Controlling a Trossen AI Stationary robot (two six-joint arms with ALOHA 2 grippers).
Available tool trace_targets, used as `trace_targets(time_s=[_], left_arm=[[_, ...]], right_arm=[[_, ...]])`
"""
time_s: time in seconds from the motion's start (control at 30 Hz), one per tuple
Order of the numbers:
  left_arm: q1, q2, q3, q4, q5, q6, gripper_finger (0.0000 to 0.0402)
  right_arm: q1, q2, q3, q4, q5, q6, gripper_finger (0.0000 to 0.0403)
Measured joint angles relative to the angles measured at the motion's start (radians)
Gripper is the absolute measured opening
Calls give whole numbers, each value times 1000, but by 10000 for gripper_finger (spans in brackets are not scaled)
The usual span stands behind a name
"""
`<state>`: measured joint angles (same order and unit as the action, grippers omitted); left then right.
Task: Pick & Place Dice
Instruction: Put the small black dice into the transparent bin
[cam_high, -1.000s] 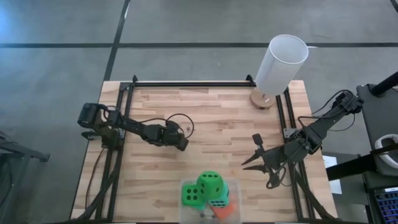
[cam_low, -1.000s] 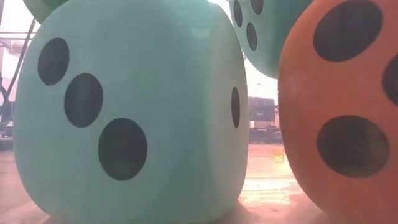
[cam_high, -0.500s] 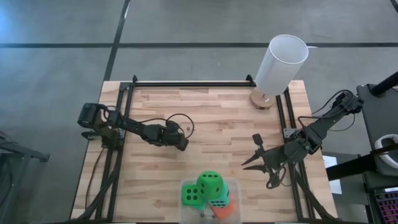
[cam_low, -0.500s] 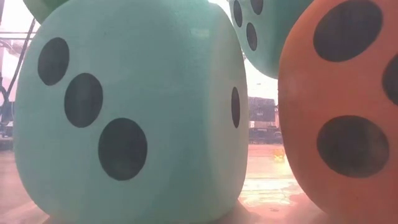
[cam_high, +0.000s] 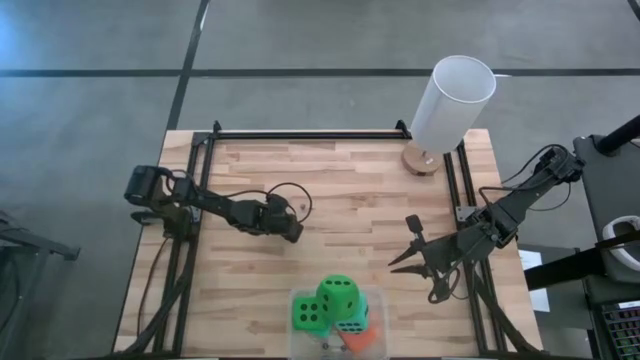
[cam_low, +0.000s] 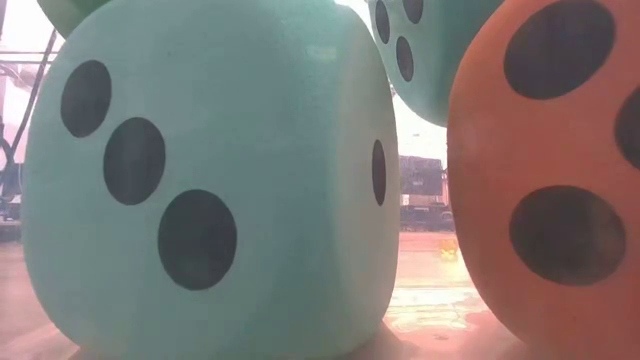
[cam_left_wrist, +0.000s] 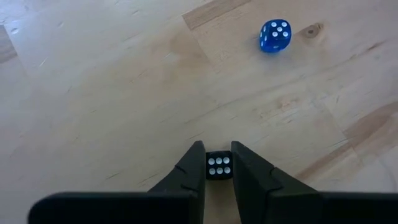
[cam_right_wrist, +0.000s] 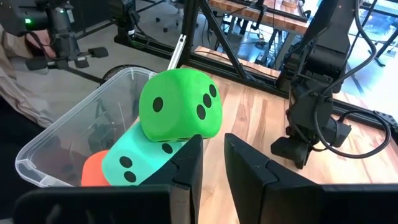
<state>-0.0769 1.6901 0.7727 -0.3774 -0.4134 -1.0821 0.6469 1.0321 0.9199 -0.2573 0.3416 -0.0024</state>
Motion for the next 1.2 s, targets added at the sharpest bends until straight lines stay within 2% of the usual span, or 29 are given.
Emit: trace_targets(time_s=[0.13,0.33,0.6,0.8,1.0,1.2], left_arm=[[0,-36,-3,-28,10,0,54],[0,-118,-3,-73,-39,9,54],[-15,-315,-2,-155,-137,20,54],[-51,-463,-2,-151,-199,88,54],[-117,-577,-2,-129,-209,182,54],[-220,-640,-1,-20,-208,323,54]], right_arm=[[0,0,0,0,0,3,59],[0,0,0,1,0,2,58],[0,0,0,2,0,3,66],[0,0,0,2,0,8,58],[1,0,0,2,0,3,54],[1,0,0,0,0,3,52]])
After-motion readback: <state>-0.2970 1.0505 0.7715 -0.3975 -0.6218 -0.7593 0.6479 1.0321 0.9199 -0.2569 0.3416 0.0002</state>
